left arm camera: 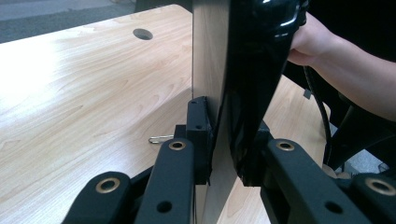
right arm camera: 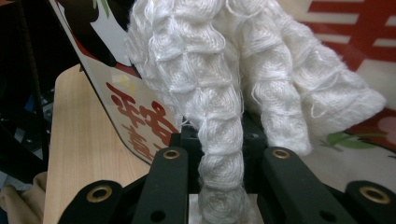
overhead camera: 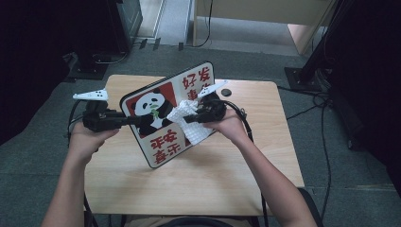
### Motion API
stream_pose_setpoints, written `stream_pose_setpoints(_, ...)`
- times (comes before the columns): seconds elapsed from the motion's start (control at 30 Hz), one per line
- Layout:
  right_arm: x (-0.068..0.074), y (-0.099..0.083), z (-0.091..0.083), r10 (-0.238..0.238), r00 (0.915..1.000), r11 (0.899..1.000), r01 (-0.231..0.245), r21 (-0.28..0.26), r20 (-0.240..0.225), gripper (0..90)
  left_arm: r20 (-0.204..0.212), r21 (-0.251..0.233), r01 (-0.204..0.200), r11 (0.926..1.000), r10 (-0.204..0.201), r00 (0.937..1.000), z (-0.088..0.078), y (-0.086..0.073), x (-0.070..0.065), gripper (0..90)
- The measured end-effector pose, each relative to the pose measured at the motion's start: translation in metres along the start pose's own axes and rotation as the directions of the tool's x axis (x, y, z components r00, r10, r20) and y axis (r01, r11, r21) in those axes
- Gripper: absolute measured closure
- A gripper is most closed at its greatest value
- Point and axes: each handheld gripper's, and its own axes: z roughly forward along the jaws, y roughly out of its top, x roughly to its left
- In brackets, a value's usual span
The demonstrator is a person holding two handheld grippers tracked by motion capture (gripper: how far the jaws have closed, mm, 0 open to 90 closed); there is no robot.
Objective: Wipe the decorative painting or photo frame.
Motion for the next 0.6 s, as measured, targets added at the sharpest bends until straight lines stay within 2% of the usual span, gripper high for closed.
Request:
stream_pose_setpoints(0.27, 0.0, -0.01, 0.005, -0.002, 1.0, 1.0, 0.002, 0.004, 0.004, 77.9, 0.002, 0.0, 0.0, 1.0, 0.0, 1.0, 0.0, 0.0, 0.0, 78.7)
stream_pose_setpoints(0.6, -0.003, -0.029, 0.015, 0.014, 0.9999, 0.999, -0.014, 0.035, -0.001, 77.7, 0.003, 0.003, 0.0, 1.0, 0.0, 1.0, 0.0, 0.0, 0.001, 78.6)
